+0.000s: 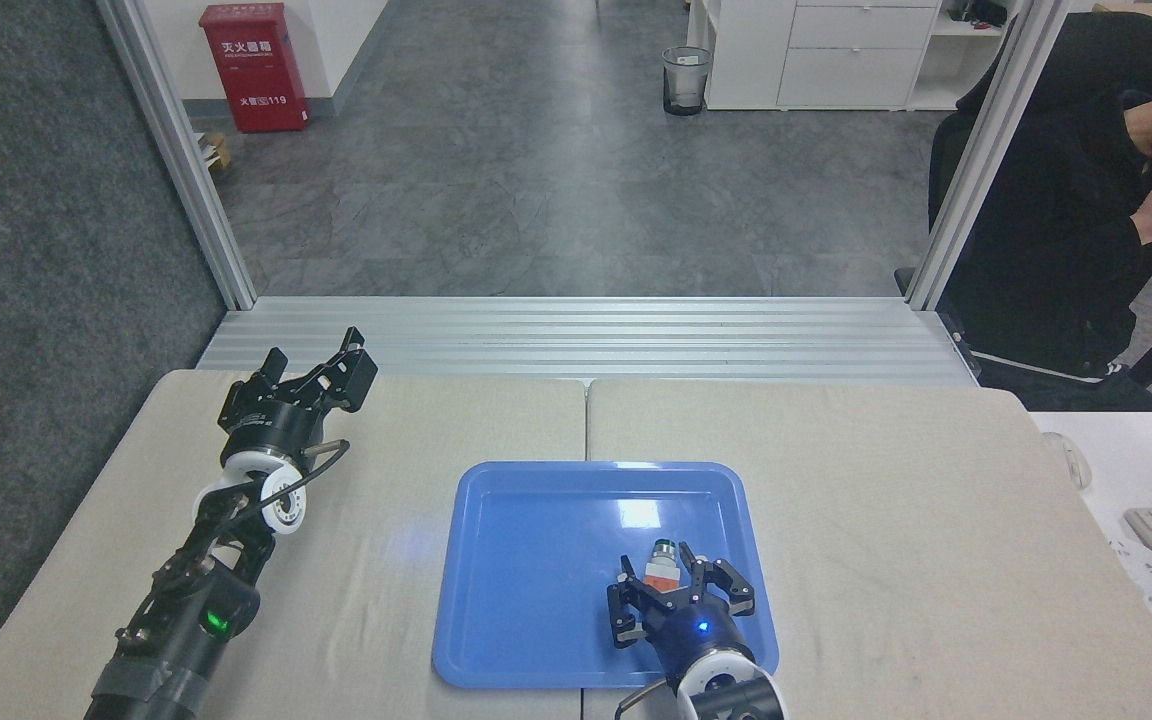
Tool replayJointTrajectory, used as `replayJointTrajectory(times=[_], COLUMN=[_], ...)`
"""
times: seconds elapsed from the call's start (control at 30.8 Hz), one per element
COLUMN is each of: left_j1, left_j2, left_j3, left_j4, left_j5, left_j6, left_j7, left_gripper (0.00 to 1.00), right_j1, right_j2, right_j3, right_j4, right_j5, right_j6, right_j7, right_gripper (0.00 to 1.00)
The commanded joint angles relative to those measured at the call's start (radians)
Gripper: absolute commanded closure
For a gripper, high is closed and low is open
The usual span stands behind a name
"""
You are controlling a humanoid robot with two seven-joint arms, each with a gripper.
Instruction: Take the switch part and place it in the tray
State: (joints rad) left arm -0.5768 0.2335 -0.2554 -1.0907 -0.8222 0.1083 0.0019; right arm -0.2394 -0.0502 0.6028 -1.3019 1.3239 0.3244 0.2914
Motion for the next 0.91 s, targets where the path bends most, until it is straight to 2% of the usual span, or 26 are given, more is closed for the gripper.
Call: replayJointTrajectory(times=[0.0, 0.1, 0.23, 0.29, 0.39, 0.42, 0.49, 0.59, 0.75, 0.88], left_j1=[0.000, 0.000, 0.000, 0.000, 0.000, 0.000, 0.000, 0.000, 0.000, 0.000], left_j2=[0.000, 0.000, 0.000, 0.000, 0.000, 0.000, 0.000, 0.000, 0.001, 0.001], left_j3=[0.001, -0.001, 0.001, -0.001, -0.001, -0.001, 0.001, -0.001, -0.001, 0.001], left_j4=[0.000, 0.000, 0.000, 0.000, 0.000, 0.000, 0.000, 0.000, 0.000, 0.000], left_j5=[0.000, 0.000, 0.000, 0.000, 0.000, 0.000, 0.000, 0.000, 0.000, 0.000], left_j6=[0.001, 0.001, 0.001, 0.001, 0.001, 0.001, 0.001, 0.001, 0.001, 0.001], left_j7=[0.000, 0.000, 0.000, 0.000, 0.000, 0.000, 0.000, 0.000, 0.000, 0.000], left_gripper=[0.00, 0.00, 0.00, 0.00, 0.00, 0.00, 0.00, 0.00, 0.00, 0.00], right_j1=[-0.063, -0.124, -0.218, -0.256, -0.284, -0.290, -0.305, -0.305, -0.279, -0.282], right_j2=[0.049, 0.052, 0.023, -0.049, -0.215, -0.249, -0.279, -0.292, -0.430, -0.476], right_j3=[-0.118, -0.219, -0.297, -0.307, -0.308, -0.307, -0.310, -0.310, -0.310, -0.313], right_j4=[0.023, 0.023, 0.024, 0.030, 0.056, 0.075, 0.113, 0.122, 0.167, 0.243], right_j5=[-0.098, -0.179, -0.187, -0.184, -0.195, -0.196, -0.198, -0.196, -0.204, -0.233], right_j6=[-0.008, -0.010, -0.021, -0.048, -0.113, -0.136, -0.182, -0.206, -0.255, -0.358], right_j7=[-0.009, -0.061, -0.112, -0.118, -0.153, -0.170, -0.213, -0.271, -0.408, -0.423], right_gripper=[0.00, 0.00, 0.00, 0.00, 0.00, 0.00, 0.00, 0.00, 0.00, 0.00])
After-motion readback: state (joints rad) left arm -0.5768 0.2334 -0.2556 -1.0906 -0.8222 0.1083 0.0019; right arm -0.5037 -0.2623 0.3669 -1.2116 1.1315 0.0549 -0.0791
